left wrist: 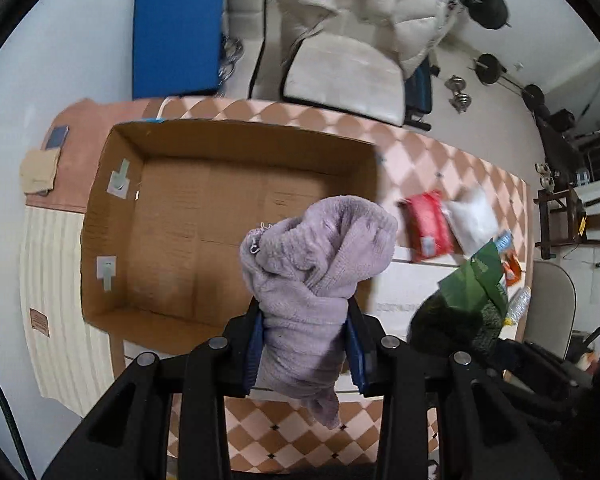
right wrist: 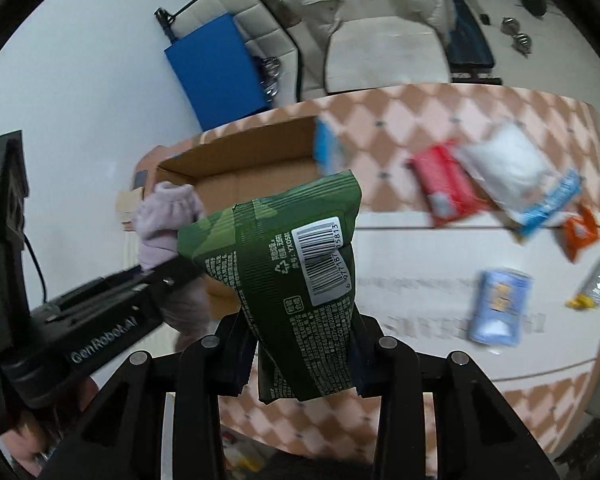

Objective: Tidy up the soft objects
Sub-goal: 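Carry towel and green bag into the box and open both tools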

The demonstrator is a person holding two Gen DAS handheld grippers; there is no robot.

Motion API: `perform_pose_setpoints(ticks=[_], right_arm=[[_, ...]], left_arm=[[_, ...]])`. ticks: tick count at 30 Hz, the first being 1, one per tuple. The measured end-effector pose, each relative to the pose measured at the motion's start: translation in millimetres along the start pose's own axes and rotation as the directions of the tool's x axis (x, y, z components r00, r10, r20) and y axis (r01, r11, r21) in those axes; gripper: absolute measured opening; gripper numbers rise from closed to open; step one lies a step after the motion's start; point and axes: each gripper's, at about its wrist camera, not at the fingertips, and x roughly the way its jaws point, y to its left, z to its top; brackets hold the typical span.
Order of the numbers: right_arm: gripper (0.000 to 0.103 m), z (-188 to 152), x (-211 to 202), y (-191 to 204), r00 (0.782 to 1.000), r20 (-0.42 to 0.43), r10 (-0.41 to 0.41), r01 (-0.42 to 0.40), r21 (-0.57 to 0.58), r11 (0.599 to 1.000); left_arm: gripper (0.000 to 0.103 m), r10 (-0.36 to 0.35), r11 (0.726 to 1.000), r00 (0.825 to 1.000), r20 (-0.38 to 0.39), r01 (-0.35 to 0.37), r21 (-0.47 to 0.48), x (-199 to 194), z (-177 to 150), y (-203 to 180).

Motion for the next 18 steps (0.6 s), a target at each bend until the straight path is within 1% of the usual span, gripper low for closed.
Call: perform_pose_setpoints(ticks=[2, 4, 5, 8, 10, 12, 15, 18], right_arm=[[0.040, 17, 28, 27, 1.000, -0.026, -0.012, 0.013, 0.017, 1.000], [0.040, 33, 61, 41, 0.998, -0.046, -0.041, 0.043, 0.035, 0.998], [0.040, 40, 76, 47, 0.997, -0.055, -0.049, 0.051, 0.047, 0.998], [0.040, 58, 118, 58, 0.993, -0.089, -0.075, 0.083, 0.081, 0.993], [0.040, 70, 139, 63, 0.990, -0.103, -0.096, 0.105, 0.088, 0.991], [0.040, 79, 163, 65, 0.986, -0.117, -0.121, 0.131, 0.084, 0.988], [0.040, 88, 190, 62, 0.981, -0.135, -0.143, 0.155, 0.085, 0.984], [0.040, 96, 208, 58, 0.978, -0.141, -0.156, 0.170, 0.091, 0.981]], left_arm=[[0.033, -0.021, 1.000, 0.999, -0.037, 0.020, -0.022, 16, 19, 23], [0.033, -0.045, 0.998, 0.996, -0.081, 0.041, -0.052, 39, 40, 49], [0.033, -0.059, 0.997, 0.993, -0.097, 0.054, -0.060, 46, 44, 56], [0.033, -0.108, 0.991, 0.980, -0.170, 0.092, -0.098, 83, 68, 83], [0.033, -0.135, 0.987, 0.967, -0.218, 0.112, -0.112, 111, 81, 98], [0.033, -0.153, 0.985, 0.956, -0.249, 0.128, -0.113, 128, 90, 105], [0.033, -0.164, 0.986, 0.943, -0.289, 0.145, -0.085, 152, 104, 109], [0.033, -0.145, 0.989, 0.944, -0.296, 0.137, -0.050, 164, 113, 109]])
